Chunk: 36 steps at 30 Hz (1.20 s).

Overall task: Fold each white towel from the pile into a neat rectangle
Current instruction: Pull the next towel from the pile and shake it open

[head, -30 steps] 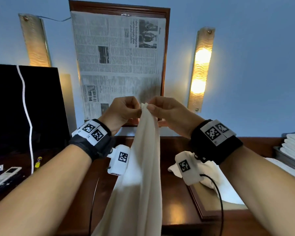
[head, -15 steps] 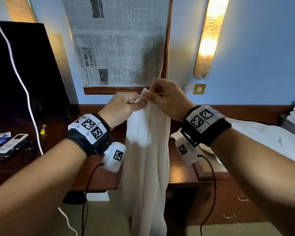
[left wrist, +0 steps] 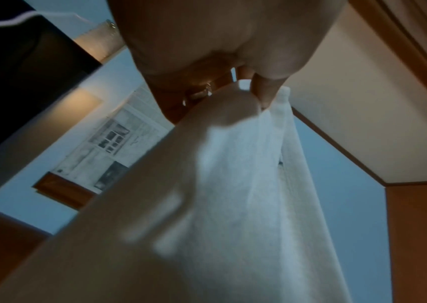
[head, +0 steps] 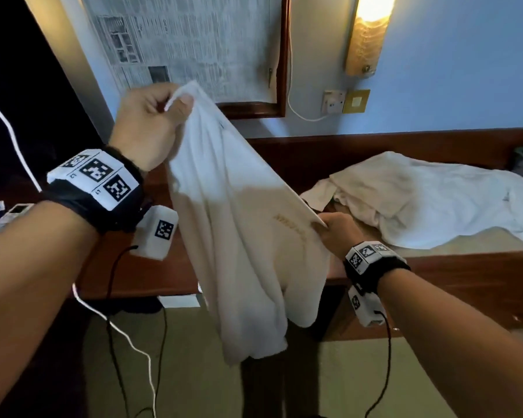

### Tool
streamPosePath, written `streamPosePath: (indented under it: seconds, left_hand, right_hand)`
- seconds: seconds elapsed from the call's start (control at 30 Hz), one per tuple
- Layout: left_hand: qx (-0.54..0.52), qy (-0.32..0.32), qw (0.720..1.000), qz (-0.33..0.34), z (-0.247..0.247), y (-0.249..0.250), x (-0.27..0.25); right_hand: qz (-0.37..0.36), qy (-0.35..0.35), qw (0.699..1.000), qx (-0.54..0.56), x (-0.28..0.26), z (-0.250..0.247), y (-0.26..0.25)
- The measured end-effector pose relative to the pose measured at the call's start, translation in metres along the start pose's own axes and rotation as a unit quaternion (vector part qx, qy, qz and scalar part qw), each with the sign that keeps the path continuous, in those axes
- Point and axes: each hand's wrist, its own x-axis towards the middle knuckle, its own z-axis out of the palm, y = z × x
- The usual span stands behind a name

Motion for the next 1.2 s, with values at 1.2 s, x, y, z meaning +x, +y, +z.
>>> streamPosePath:
  seconds: [1.2]
  left_hand:
    - [0.124, -0.187, 0.974, 0.013, 0.052, -0.029, 0.029]
  right_hand:
    - [-0.109, -0.095, 0.868, 0.475, 0.049, -0.008, -0.137]
